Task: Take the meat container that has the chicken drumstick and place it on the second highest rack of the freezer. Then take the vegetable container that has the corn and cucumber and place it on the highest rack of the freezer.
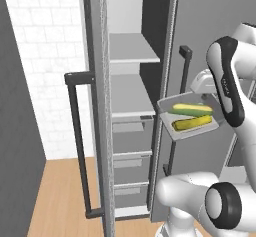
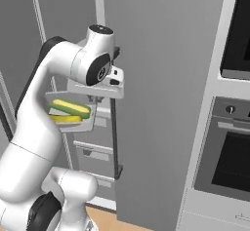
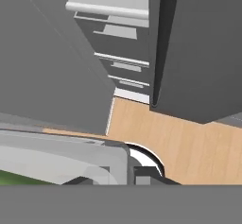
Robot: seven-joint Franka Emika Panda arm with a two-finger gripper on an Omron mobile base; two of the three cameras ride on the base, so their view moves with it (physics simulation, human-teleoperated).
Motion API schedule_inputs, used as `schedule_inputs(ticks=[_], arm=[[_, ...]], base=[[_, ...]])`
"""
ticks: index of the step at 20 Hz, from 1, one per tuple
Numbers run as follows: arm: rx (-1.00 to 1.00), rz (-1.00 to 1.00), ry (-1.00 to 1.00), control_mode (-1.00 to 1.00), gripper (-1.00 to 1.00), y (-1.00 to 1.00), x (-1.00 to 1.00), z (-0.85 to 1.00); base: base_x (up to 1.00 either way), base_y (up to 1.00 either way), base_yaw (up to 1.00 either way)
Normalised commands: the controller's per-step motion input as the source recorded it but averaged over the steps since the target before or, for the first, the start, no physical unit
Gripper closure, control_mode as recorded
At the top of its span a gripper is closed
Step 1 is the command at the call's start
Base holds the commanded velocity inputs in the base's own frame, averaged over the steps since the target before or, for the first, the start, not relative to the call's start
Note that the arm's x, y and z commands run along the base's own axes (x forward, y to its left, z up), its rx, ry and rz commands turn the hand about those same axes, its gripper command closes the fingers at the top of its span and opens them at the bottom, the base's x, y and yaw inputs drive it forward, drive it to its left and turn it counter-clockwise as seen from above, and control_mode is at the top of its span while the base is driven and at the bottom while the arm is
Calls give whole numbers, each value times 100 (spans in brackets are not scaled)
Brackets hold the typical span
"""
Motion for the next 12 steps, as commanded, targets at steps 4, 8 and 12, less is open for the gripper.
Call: schedule_inputs(ticks=[4,8,12], arm=[[0,0,0,100,100,0,0,0],[0,-9,-8,-100,100,21,11,0],[0,-15,-14,-100,100,36,31,4]], base=[[30,41,-19],[15,22,-9],[0,0,0]])
